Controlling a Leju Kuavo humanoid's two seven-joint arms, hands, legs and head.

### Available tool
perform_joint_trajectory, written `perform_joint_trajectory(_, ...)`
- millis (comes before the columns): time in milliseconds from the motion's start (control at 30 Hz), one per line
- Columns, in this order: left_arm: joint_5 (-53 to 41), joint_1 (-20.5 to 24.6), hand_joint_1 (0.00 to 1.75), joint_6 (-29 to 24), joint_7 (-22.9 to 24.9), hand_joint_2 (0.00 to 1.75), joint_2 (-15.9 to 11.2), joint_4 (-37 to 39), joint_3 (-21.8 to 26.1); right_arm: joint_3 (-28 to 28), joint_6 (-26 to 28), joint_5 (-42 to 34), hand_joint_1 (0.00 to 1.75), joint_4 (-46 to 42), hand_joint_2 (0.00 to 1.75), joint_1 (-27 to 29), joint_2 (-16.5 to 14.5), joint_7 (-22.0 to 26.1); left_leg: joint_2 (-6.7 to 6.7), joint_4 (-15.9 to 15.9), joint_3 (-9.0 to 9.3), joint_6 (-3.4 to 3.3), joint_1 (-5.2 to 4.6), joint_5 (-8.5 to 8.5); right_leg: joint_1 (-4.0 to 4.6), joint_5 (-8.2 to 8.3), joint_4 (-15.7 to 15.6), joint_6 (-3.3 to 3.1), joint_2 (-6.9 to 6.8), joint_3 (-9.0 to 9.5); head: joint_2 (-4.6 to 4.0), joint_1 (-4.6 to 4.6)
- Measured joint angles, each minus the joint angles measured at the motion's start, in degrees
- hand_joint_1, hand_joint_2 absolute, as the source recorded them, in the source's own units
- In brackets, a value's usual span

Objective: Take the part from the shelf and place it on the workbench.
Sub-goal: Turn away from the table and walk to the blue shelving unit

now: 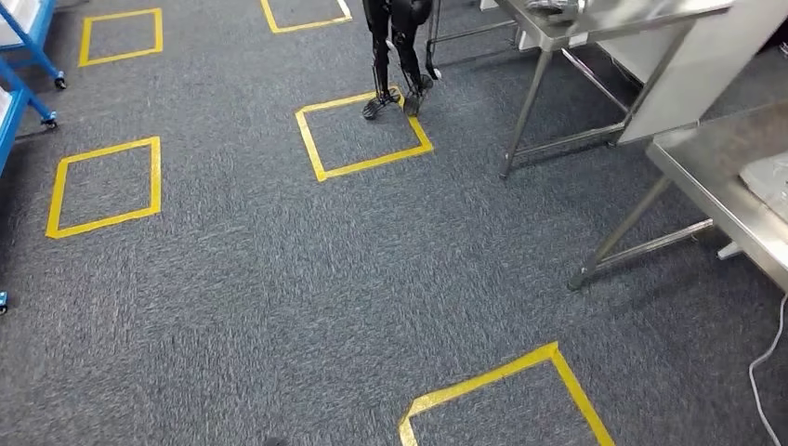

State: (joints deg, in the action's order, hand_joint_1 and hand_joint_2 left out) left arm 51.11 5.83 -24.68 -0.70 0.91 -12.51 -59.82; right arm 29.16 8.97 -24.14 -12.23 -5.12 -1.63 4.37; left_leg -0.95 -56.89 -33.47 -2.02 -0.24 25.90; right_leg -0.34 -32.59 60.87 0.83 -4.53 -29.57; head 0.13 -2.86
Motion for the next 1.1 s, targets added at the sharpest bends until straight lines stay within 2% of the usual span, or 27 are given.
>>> perform_joint_trajectory(33,0.40,0.04,0.00,0.50,-0.36,0.00,-0.29,0.01,0.23,0.19,-0.55,0.14,0.00,0.00,0.00,0.07,0.08,-0.39,0.68,0.25,0.14,-0.15,0.15,-0.15,-0.18,-1.66,3.09,0.11,2.11,-1.49,0.00,0.17)
perform_joint_trajectory(67,0.76,0.15,0.00,0.94,-0.66,0.00,-0.61,0.01,0.51,0.43,-1.03,0.32,0.00,0.01,0.00,0.18,0.14,-0.90,1.43,0.33,0.15,-0.27,0.19,-0.19,-0.22,-3.42,6.90,0.16,3.52,-3.44,0.00,0.32)
perform_joint_trajectory(100,1.15,0.23,0.00,1.31,-0.89,0.00,-0.91,0.01,0.82,0.68,-1.37,0.48,0.00,0.01,0.00,0.27,0.21,-1.44,2.23,0.30,0.12,-0.28,0.20,-0.19,-0.23,-4.66,10.44,0.21,4.04,-5.35,0.00,0.35)
perform_joint_trajectory(133,1.45,0.23,0.00,1.61,-1.01,0.00,-1.22,0.01,1.10,0.93,-1.58,0.61,0.00,0.02,0.00,0.35,0.27,-1.90,3.11,0.23,0.13,-0.27,0.20,-0.18,-0.26,-4.87,12.54,0.27,4.20,-6.64,0.00,0.34)
perform_joint_trajectory(167,1.66,0.20,0.00,1.83,-1.05,0.00,-1.54,0.01,1.34,1.15,-1.68,0.68,0.00,0.02,0.00,0.43,0.31,-2.25,4.04,0.10,0.14,-0.22,0.22,-0.14,-0.33,-3.89,12.56,0.33,4.30,-7.00,0.00,0.34)
perform_joint_trajectory(200,1.80,0.16,0.00,1.98,-1.06,0.00,-1.82,0.01,1.55,1.32,-1.70,0.71,0.00,0.03,0.00,0.47,0.38,-2.45,4.99,-0.13,0.16,-0.10,0.27,-0.06,-0.48,-1.88,10.38,0.40,4.55,-6.33,0.00,0.34)
perform_joint_trajectory(233,1.85,0.12,0.00,2.05,-1.06,0.00,-2.03,0.01,1.73,1.49,-1.70,0.73,0.00,0.03,0.00,0.51,0.45,-2.58,5.92,-0.44,0.12,0.09,0.32,0.08,-0.73,0.47,6.72,0.46,5.33,-4.96,0.00,0.34)
perform_joint_trajectory(267,1.92,0.13,0.00,2.08,-1.06,0.00,-2.21,0.02,1.92,1.63,-1.70,0.73,0.00,0.05,0.00,0.56,0.53,-2.64,6.73,-0.82,-0.05,0.35,0.30,0.24,-0.98,2.05,3.22,0.50,6.88,-3.56,0.00,0.37)
perform_joint_trajectory(333,2.06,0.22,0.00,2.15,-0.95,0.00,-2.46,0.03,2.22,1.97,-1.61,0.67,0.00,0.09,0.00,0.55,0.64,-2.39,8.09,-1.50,-0.65,0.96,0.33,0.43,-1.26,3.15,-0.69,0.28,9.30,-2.09,0.00,0.36)
perform_joint_trajectory(367,2.12,0.19,0.00,2.21,-0.84,0.00,-2.59,0.03,2.36,2.12,-1.54,0.62,0.00,0.10,0.00,0.46,0.67,-2.08,8.74,-1.56,-0.95,1.32,0.42,0.35,-1.13,2.91,-0.91,-0.01,9.65,-2.01,0.00,0.36)
perform_joint_trajectory(400,2.18,0.10,0.00,2.28,-0.71,0.00,-2.72,0.04,2.44,2.22,-1.43,0.53,0.00,0.10,0.00,0.33,0.70,-1.66,9.45,-1.50,-1.22,1.69,0.58,0.20,-1.04,3.06,-1.06,-0.42,9.00,-1.94,0.00,0.35)
perform_joint_trajectory(433,2.20,-0.07,0.00,2.35,-0.61,0.00,-2.88,0.05,2.51,2.29,-1.30,0.42,0.00,0.10,0.00,0.21,0.75,-1.21,9.34,-1.53,-1.40,2.00,0.69,0.16,-0.96,3.21,-1.28,-0.86,8.21,-1.73,0.00,0.36)
perform_joint_trajectory(467,2.22,-0.19,0.00,2.47,-0.55,0.00,-3.00,0.06,2.56,2.32,-1.09,0.27,0.00,0.10,0.00,0.19,0.80,-0.81,8.22,-2.12,-1.78,2.27,0.69,0.51,-0.91,3.37,-1.53,-1.31,7.46,-1.51,0.00,0.18)
perform_joint_trajectory(500,2.18,-0.20,0.00,2.62,-0.60,0.00,-3.10,0.07,2.58,2.33,-0.83,0.02,0.00,0.10,0.00,0.25,0.84,-0.43,6.43,-3.79,-2.64,2.48,0.62,1.48,-0.88,3.54,-1.80,-1.70,6.59,-1.32,0.00,-0.03)
perform_joint_trajectory(567,1.68,0.00,0.00,3.04,-0.91,0.00,-3.14,0.08,2.58,2.33,-0.25,-0.71,0.00,0.10,0.00,0.43,0.90,0.19,2.65,-10.26,-5.78,2.80,0.52,4.80,-0.52,3.55,-1.97,-2.21,4.72,-1.21,0.00,-0.43)
perform_joint_trajectory(633,0.88,0.15,0.00,3.37,-1.34,0.00,-3.14,0.08,2.56,2.33,0.24,-1.51,0.00,0.10,0.00,0.56,0.92,0.47,1.59,-16.59,-8.92,2.94,0.60,7.05,-0.16,3.35,-1.93,-2.47,2.75,-1.19,0.00,-0.45)
perform_joint_trajectory(667,0.60,0.10,0.00,3.47,-1.47,0.00,-3.14,0.08,2.56,2.33,0.42,-1.77,0.00,0.10,0.00,0.56,0.94,0.50,1.42,-17.32,-9.24,2.88,0.62,6.77,-0.02,3.23,-1.92,-2.54,1.85,-1.12,0.00,-0.47)
perform_joint_trajectory(700,0.44,0.02,0.00,3.54,-1.55,0.00,-3.15,0.08,2.56,2.33,0.50,-1.91,0.00,0.10,0.00,0.52,0.95,0.51,1.18,-15.64,-8.33,2.70,0.58,5.48,0.09,3.10,-1.92,-2.55,1.06,-1.00,0.00,-0.46)
perform_joint_trajectory(733,0.37,-0.04,0.00,3.59,-1.57,0.00,-3.18,0.08,2.56,2.33,0.51,-1.98,0.00,0.10,0.00,0.48,0.95,0.52,0.51,-12.05,-6.37,2.36,0.45,3.58,0.18,2.95,-1.93,-2.52,0.32,-0.81,0.00,-0.47)
perform_joint_trajectory(800,0.34,0.08,0.00,3.65,-1.60,0.00,-3.28,0.08,2.56,2.33,0.51,-2.04,0.00,0.10,0.00,0.42,0.95,0.57,-2.31,-4.44,-2.27,1.41,-0.25,1.06,0.38,2.59,-1.98,-2.26,-1.03,-0.39,0.00,-0.43)
perform_joint_trajectory(833,0.33,0.19,0.00,3.67,-1.62,0.00,-3.32,0.08,2.56,2.33,0.51,-2.06,0.00,0.10,0.00,0.39,0.95,0.60,-3.29,-2.30,-1.12,1.03,-0.60,0.61,0.43,2.43,-2.02,-2.02,-1.61,-0.21,0.00,-0.44)
perform_joint_trajectory(867,0.32,0.25,0.00,3.68,-1.64,0.00,-3.34,0.08,2.56,2.33,0.51,-2.09,0.00,0.10,0.00,0.32,0.95,0.62,-3.65,-1.54,-0.80,0.79,-0.89,0.70,0.44,2.30,-2.10,-1.77,-2.18,-0.05,0.00,-0.41)
perform_joint_trajectory(933,0.27,0.14,0.00,3.70,-1.66,0.00,-3.38,0.07,2.56,2.32,0.55,-2.18,0.00,0.06,0.00,0.14,0.94,0.63,-2.22,-0.91,-0.58,0.46,-0.79,0.37,0.42,2.04,-2.40,-1.20,-3.25,0.43,0.00,-0.45)
perform_joint_trajectory(967,0.10,0.03,0.00,3.70,-1.70,0.00,-3.37,0.07,2.56,2.31,0.67,-2.34,0.00,0.03,0.00,0.08,0.93,0.62,-1.51,-0.28,-0.16,0.27,-0.60,0.15,0.35,1.69,-2.20,-0.91,-2.77,0.63,0.00,-0.34)
perform_joint_trajectory(1000,-0.18,-0.01,0.00,3.70,-1.75,0.00,-3.35,0.07,2.56,2.31,0.94,-2.59,0.00,0.01,0.00,0.07,0.93,0.56,-0.79,0.35,0.31,0.05,-0.37,-0.13,0.31,0.85,-1.08,-0.65,-1.49,0.36,0.00,-0.27)
perform_joint_trajectory(1067,-0.91,0.16,0.00,3.70,-1.90,0.00,-3.30,0.08,2.56,2.29,1.77,-3.35,0.00,-0.01,0.00,0.20,0.93,0.28,0.68,1.00,0.88,-0.23,-0.12,-0.44,0.07,-2.08,4.68,-0.32,2.23,-2.26,0.00,0.00)
perform_joint_trajectory(1100,-1.17,0.32,0.00,3.71,-1.99,0.00,-3.30,0.08,2.56,2.26,2.22,-3.68,0.00,0.00,0.00,0.29,0.93,0.02,1.50,0.97,0.86,-0.33,-0.10,-0.46,-0.04,-3.57,8.38,-0.23,3.37,-4.23,0.00,0.01)
